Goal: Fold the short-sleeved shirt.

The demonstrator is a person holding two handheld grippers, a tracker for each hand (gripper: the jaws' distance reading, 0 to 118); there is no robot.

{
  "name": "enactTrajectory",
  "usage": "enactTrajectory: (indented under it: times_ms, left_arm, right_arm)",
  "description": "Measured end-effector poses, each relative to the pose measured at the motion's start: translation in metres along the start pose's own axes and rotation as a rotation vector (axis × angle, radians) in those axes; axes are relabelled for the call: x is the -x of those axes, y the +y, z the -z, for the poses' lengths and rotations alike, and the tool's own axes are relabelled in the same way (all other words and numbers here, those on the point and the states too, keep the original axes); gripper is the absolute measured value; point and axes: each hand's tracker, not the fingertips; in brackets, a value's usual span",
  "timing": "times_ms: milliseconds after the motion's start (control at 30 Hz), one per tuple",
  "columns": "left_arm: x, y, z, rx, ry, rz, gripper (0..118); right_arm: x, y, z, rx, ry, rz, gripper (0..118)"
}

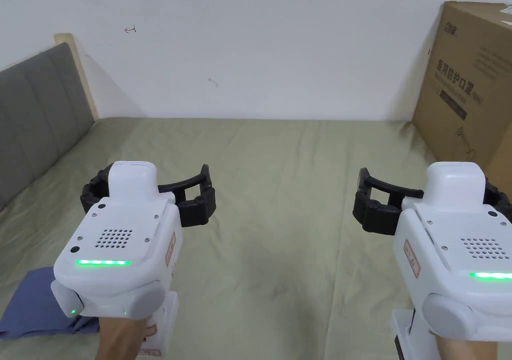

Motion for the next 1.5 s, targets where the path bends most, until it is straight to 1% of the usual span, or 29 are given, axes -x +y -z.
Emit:
enactTrajectory:
  times_ms: [467,933,1500]
  left_arm:
    - [0.0015,0.0010,-0.0015,0.002,-0.005,-0.014,118]
    - [-0.0014,0.0013,-0.0027,-0.009,-0.007,0.022,118]
    - [-0.0009,0.0026,-0.0036,-0.013,-0.011,0.020,118]
  right_arm:
    - [0.0041,0.0017,-0.0010,-0.006,0.000,-0.007,118]
    - [0.0060,0.0036,-0.0021,-0.007,0.007,-0.004,118]
    - [0.0065,0.0040,-0.0022,0.003,0.011,-0.010,118]
